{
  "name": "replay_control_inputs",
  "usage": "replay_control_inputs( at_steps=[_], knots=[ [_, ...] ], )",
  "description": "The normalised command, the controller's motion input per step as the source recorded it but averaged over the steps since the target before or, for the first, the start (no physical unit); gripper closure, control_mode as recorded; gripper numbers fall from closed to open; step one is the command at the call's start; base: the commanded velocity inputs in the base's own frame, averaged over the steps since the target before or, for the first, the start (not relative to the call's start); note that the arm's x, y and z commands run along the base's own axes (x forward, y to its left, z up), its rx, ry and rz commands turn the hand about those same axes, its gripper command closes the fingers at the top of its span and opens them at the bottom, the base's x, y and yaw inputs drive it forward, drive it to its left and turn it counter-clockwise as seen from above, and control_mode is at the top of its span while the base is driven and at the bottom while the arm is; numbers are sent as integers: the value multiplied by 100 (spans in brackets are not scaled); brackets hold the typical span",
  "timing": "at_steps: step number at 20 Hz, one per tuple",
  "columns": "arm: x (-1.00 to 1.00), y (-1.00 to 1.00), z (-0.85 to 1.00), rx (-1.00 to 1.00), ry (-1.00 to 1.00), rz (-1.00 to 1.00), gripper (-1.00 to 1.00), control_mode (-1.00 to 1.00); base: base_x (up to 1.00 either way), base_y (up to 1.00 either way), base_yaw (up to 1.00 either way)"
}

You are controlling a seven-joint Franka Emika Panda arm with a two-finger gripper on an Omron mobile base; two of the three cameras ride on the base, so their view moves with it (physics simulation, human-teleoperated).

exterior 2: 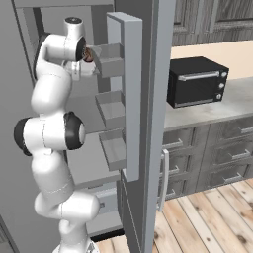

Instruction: Take the tomato and potato out of the freezer and place them in the tupperware container on the counter. Then put the tupperware containing the vegetables back in the freezer.

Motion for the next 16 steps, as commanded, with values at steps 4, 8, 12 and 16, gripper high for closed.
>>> replay_control_inputs(
  at_steps=[4, 8, 12, 16],
  knots=[
    [48, 6, 0, 0, 5, 0, 100, -100, 0, 0, 0],
    [39, 11, 0, 0, 1, 0, 100, -100, 0, 0, 0],
    [34, 14, -5, -1, 1, 0, 100, -100, 0, 0, 0],
    [31, 8, -6, -1, 1, 0, 100, -100, 0, 0, 0]
  ],
)
